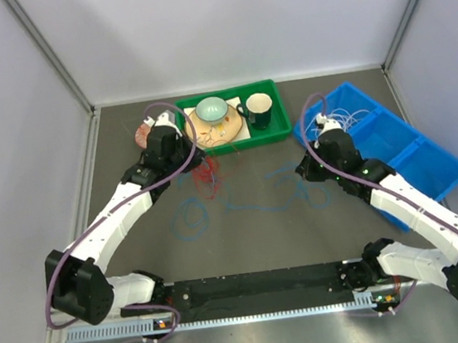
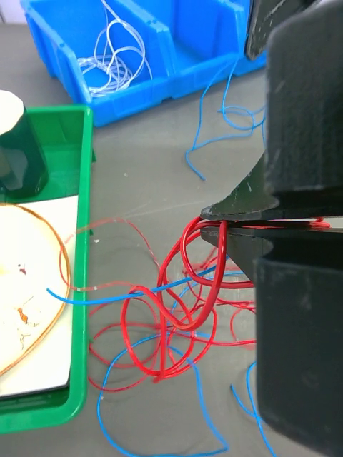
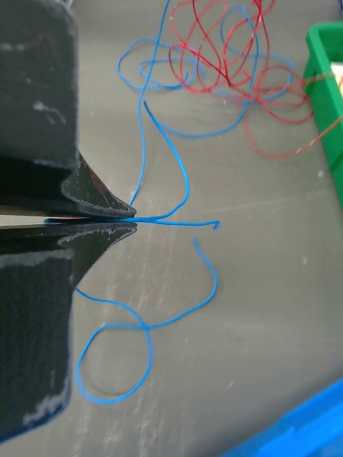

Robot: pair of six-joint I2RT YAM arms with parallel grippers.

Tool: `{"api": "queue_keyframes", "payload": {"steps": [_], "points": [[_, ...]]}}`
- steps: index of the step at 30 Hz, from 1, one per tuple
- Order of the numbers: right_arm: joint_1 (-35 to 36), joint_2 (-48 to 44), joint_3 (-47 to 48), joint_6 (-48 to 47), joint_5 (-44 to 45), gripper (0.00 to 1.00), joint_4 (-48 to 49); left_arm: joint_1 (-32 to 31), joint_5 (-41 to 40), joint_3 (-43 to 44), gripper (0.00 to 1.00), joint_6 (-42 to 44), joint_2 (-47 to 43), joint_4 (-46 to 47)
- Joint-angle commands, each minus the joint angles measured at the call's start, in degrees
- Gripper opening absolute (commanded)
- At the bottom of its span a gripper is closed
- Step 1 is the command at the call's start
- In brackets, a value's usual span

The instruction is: Untangle the cables

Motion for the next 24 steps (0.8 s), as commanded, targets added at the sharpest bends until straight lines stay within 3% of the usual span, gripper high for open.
{"api": "queue_keyframes", "payload": {"steps": [1,7,12,17,21,22,24], "points": [[4.27,2.77,-0.25,-0.33,-2.16,0.0,9.24,0.34,2.15,-0.05,0.0,-1.48,-2.02,2.88],[12.09,13.75,-0.51,-4.38,-0.42,0.0,12.25,0.6,1.01,-2.16,0.0,-1.93,-2.37,2.98],[14.55,21.32,2.03,-7.63,-2.87,0.0,12.17,0.78,-2.23,-3.39,0.0,-0.43,-1.85,1.93],[16.14,24.49,2.56,-6.93,2.21,0.01,11.64,1.13,-2.34,-5.06,0.0,-0.78,-2.19,2.36],[16.32,27.04,3.17,-6.93,0.91,0.26,10.5,1.13,-2.07,-5.15,0.0,-0.61,-1.49,2.45],[16.41,27.3,3.53,-7.1,0.56,0.41,10.06,1.22,-2.16,-5.06,0.0,-0.43,-1.4,2.36],[17.45,27.48,3.7,-7.28,1.52,0.47,9.79,1.13,-1.81,-5.06,0.0,-0.43,-1.05,2.45]]}}
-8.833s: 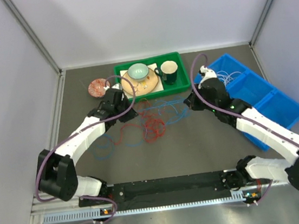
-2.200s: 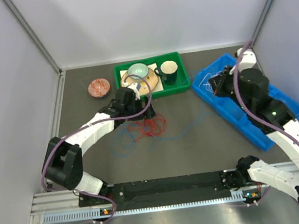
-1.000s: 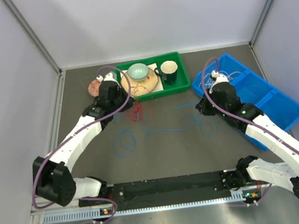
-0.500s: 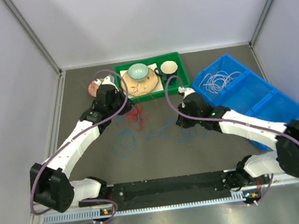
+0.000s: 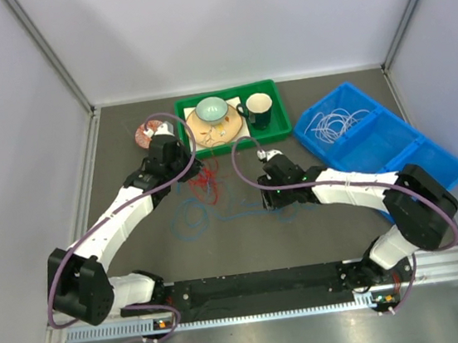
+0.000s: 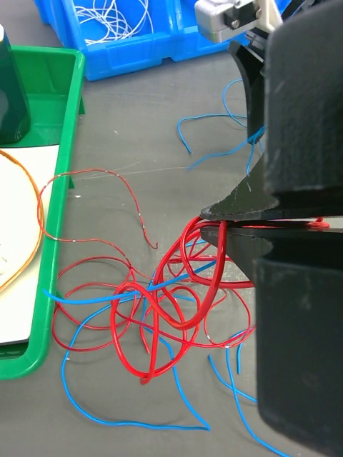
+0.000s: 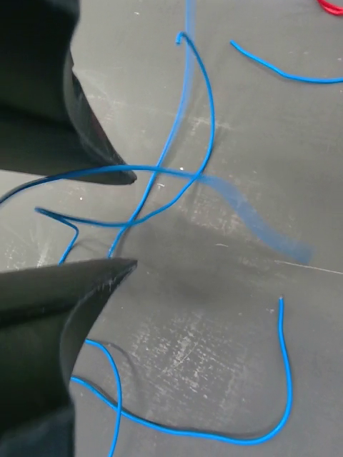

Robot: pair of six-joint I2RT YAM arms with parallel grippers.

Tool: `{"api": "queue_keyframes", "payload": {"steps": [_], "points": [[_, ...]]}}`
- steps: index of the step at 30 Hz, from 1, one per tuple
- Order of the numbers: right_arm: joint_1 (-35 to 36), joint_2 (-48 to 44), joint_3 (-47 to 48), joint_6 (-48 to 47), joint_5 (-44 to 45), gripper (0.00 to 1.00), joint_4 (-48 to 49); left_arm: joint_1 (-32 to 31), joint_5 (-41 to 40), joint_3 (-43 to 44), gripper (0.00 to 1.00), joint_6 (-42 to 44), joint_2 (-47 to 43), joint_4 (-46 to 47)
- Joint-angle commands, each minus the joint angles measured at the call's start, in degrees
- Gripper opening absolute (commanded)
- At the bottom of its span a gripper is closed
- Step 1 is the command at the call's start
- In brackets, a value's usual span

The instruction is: Untangle the cables

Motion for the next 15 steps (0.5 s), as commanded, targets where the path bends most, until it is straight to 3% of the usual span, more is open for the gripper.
{"api": "queue_keyframes", "payload": {"steps": [1,15], "points": [[2.12,0.93,3.42,-0.88,1.8,0.51,0.02,0.17,-0.17,0.03,0.0,0.56,-0.37,2.65],[6.51,3.91,4.83,0.71,10.24,0.49,-6.3,0.43,0.09,0.64,0.0,0.91,0.07,2.82]]}}
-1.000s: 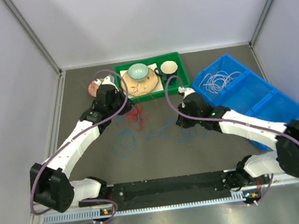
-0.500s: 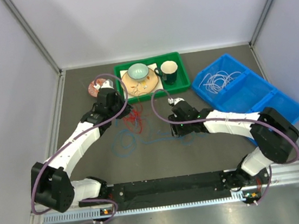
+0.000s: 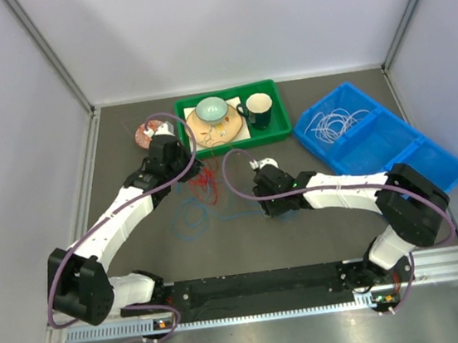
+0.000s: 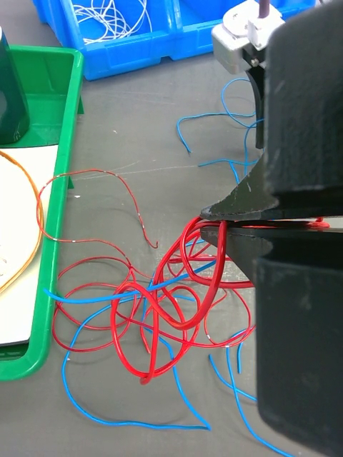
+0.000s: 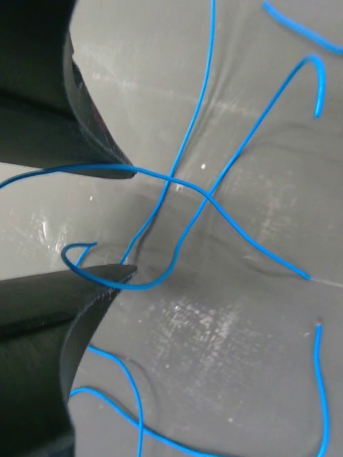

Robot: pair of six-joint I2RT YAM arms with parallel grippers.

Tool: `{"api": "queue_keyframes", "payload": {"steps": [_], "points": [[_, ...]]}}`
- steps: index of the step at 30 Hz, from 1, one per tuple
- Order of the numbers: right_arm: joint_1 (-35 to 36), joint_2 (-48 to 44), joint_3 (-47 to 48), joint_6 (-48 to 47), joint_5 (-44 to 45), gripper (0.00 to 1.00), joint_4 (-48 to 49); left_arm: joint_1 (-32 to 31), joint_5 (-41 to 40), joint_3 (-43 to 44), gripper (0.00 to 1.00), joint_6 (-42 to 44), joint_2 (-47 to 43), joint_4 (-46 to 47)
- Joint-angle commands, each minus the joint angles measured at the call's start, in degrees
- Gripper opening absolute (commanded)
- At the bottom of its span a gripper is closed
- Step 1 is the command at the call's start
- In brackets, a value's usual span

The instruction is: Untangle the cables

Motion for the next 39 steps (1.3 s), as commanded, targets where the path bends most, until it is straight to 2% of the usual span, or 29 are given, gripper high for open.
{"api": "queue_keyframes", "payload": {"steps": [1,3,8,14,15,16,19,25,28,32,36,39], "points": [[1.18,0.77,2.27,0.51,4.76,0.45,-2.18,0.37,0.07,0.64,0.0,0.43,0.07,2.76],[1.09,0.94,1.92,0.25,6.08,0.41,-2.61,0.46,0.16,0.64,0.0,0.42,0.16,2.76],[1.09,2.78,0.78,1.03,6.96,0.41,-1.92,0.37,0.16,0.82,0.0,0.42,0.07,2.85],[1.09,5.69,1.04,1.47,6.08,0.15,-0.78,0.46,0.25,0.91,0.0,0.25,-0.11,2.76],[1.09,5.6,0.95,1.65,6.08,0.03,-0.69,0.54,0.16,0.91,0.0,0.25,-0.2,2.76],[1.09,5.17,0.69,1.83,6.25,0.0,-0.6,0.54,-0.01,0.91,0.0,0.25,-0.28,2.58],[1.09,3.24,-0.28,2.62,8.45,0.0,-0.77,0.81,-0.36,0.82,0.0,0.16,-0.72,2.32],[0.92,-8.18,1.03,2.71,18.46,0.0,-6.39,1.68,-1.07,0.65,0.0,0.69,-1.69,1.18],[-1.53,-14.86,3.14,1.31,22.25,0.0,-9.91,2.74,-1.6,0.21,0.0,0.86,-2.3,0.65],[-9.25,-23.56,5.69,-2.29,22.34,0.0,-12.54,4.41,-1.86,-0.93,0.0,1.04,-3.44,0.21],[-14.79,-30.33,12.44,-5.46,22.78,0.0,-16.23,6.95,-1.95,-2.6,0.0,0.78,-3.8,0.03],[-16.22,-33.5,17.97,-7.75,23.65,0.0,-17.91,7.84,-1.42,-3.83,0.0,0.43,-3.1,0.38]]}}
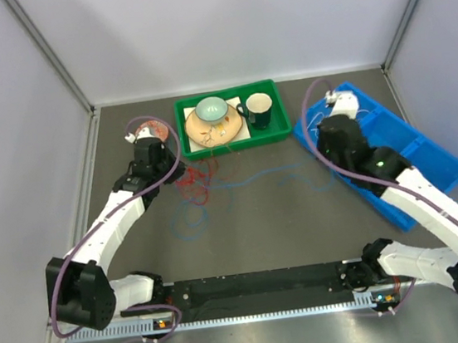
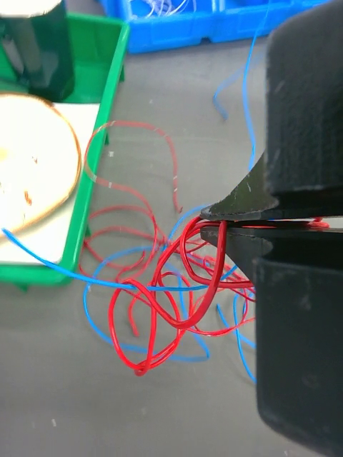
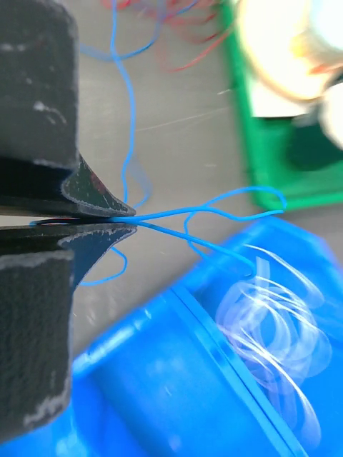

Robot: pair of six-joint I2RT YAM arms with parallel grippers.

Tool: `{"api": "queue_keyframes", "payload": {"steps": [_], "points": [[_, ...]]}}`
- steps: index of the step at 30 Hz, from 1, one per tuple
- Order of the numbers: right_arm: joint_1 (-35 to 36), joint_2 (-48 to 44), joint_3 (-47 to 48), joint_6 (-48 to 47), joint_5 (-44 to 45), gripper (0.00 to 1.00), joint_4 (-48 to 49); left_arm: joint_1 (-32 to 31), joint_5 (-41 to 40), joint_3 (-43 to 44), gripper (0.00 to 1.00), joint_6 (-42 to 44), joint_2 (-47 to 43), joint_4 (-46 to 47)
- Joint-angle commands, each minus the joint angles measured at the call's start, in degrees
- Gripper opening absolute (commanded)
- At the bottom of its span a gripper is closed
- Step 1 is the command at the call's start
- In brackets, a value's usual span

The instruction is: Untangle the cables

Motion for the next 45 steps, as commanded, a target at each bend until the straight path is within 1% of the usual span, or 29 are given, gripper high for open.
{"api": "queue_keyframes", "payload": {"steps": [1,5,6,8,10,11,12,14,15,17,18,19,20,22,24,25,26,28,30,32,33,34,35,36,37,40,41,45], "points": [[-1.82,-4.72,9.67,-5.15,4.0,0.0,-3.94,1.43,-0.15,-2.31,0.0,-0.03,-0.35,1.45],[-1.9,-5.25,16.7,-8.4,7.53,0.0,-5.09,1.61,0.46,-3.63,0.0,-0.39,1.68,2.16],[-2.08,-5.25,19.85,-9.28,8.14,0.0,-5.26,1.61,0.64,-4.15,0.0,-0.3,2.12,2.25],[-2.69,-4.64,23.11,-11.48,9.11,0.0,-5.35,1.52,0.73,-4.59,0.05,-0.21,3.08,2.77],[-2.96,-4.11,28.38,-13.49,9.55,0.0,-5.62,1.61,1.16,-5.12,0.11,0.14,4.22,3.21],[-2.96,-3.68,30.32,-14.03,9.38,0.0,-5.79,1.61,1.51,-4.95,0.3,0.31,4.75,3.13],[-2.96,-2.54,34.43,-14.38,8.86,0.0,-6.05,1.61,3.61,-4.6,0.42,0.75,5.28,3.04],[-2.87,-0.96,38.75,-14.3,6.66,0.0,-6.76,1.61,5.81,-4.07,0.64,0.84,6.51,2.69],[-2.96,0.18,42.34,-14.21,5.61,0.0,-6.85,1.61,6.61,-3.81,0.68,0.84,6.78,3.04],[-2.96,1.68,46.92,-14.38,3.32,0.0,-6.94,1.61,7.93,-3.45,0.73,1.37,6.6,3.39],[-2.96,3.34,48.51,-14.47,2.7,0.0,-7.11,1.52,8.63,-3.02,0.74,1.72,6.17,3.3],[-2.87,4.05,49.83,-14.65,1.39,0.0,-7.29,1.52,8.9,-2.75,0.78,2.33,5.38,3.3],[-2.87,4.67,52.63,-14.65,0.6,0.0,-7.37,1.52,8.9,-2.49,0.8,3.9,4.94,3.3],[-2.87,6.6,55.28,-14.65,-1.6,0.0,-7.64,1.61,9.16,-0.91,0.82,5.76,3.62,2.08],[-2.87,7.57,57.66,-14.65,-2.57,0.0,-7.64,1.09,12.66,-0.11,0.84,9.79,1.95,3.47],[-2.87,8.45,58.11,-15.0,-2.49,0.0,-7.64,0.73,13.9,-0.2,0.86,11.2,-0.4,4.35],[-2.87,8.89,58.72,-15.17,-2.31,0.0,-7.64,-0.23,15.56,-0.46,0.87,14.43,-1.65,5.4],[-2.96,9.95,58.9,-15.44,-1.79,0.0,-7.64,-2.33,18.3,-0.03,0.91,18.05,-4.38,6.73],[-2.96,10.3,59.16,-15.53,-1.26,0.0,-7.55,-3.74,19.79,1.2,0.93,20.08,-5.35,6.91],[-2.96,10.56,59.25,-15.44,-1.26,0.0,-7.64,-6.29,23.04,2.34,0.93,23.33,-4.83,6.91],[-2.87,10.48,59.34,-15.35,-1.43,0.0,-7.64,-7.26,23.31,2.61,0.93,24.21,-3.78,6.73],[-2.87,10.57,59.25,-15.26,-1.43,0.0,-7.64,-9.62,23.66,2.79,0.92,26.05,-3.16,6.99],[-2.87,10.57,59.17,-15.18,-1.61,0.0,-7.64,-10.94,22.19,2.61,0.9,26.42,-2.11,7.52],[-2.87,10.57,58.99,-15.09,-1.7,0.0,-7.64,-12.52,19.04,2.26,0.88,26.33,-1.75,8.31],[-2.96,10.57,58.81,-15.09,-1.78,0.0,-7.64,-15.85,12.57,0.78,0.86,27.29,-1.57,10.92],[-2.87,10.39,58.29,-15.09,-1.7,0.0,-7.55,-19.73,7.6,-4.13,0.87,29.93,-2.79,16.65],[-2.96,10.39,58.29,-15.17,-1.61,0.0,-7.64,-20.1,7.5,-5.03,0.88,30.11,-3.41,19.53],[-2.87,10.13,57.58,-15.18,-1.7,0.0,-7.64,-21.15,9.42,-8.19,0.88,32.57,-4.64,22.89]]}}
